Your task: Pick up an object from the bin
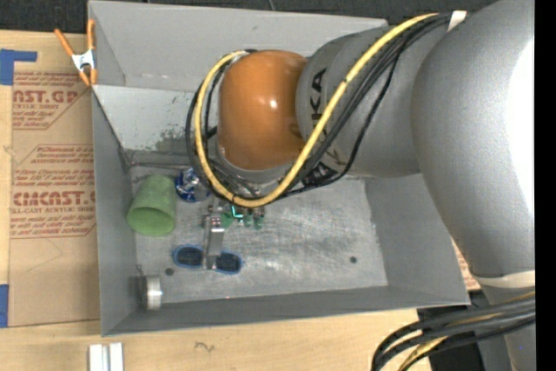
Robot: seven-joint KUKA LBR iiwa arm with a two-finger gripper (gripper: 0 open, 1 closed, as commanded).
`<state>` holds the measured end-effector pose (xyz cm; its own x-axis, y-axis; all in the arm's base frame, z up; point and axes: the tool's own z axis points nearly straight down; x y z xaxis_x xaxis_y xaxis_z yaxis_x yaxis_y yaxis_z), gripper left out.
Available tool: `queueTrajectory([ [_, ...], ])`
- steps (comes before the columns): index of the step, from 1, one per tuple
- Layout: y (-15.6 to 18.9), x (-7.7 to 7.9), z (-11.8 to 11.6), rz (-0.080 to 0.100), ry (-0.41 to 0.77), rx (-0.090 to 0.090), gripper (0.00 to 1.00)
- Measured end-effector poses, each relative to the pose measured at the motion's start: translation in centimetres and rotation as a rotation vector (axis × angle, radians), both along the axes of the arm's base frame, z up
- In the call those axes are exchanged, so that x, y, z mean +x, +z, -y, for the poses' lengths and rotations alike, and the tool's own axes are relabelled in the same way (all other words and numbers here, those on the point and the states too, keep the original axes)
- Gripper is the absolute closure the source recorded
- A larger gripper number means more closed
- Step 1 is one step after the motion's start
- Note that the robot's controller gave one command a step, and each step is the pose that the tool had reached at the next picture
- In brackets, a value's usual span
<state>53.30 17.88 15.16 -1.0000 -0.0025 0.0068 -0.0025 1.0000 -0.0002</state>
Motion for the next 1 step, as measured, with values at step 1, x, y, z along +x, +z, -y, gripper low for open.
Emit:
queueTrajectory([
  [1,-8.07,-2.42,0.68,0.013,0.278,0.004,0.00],
])
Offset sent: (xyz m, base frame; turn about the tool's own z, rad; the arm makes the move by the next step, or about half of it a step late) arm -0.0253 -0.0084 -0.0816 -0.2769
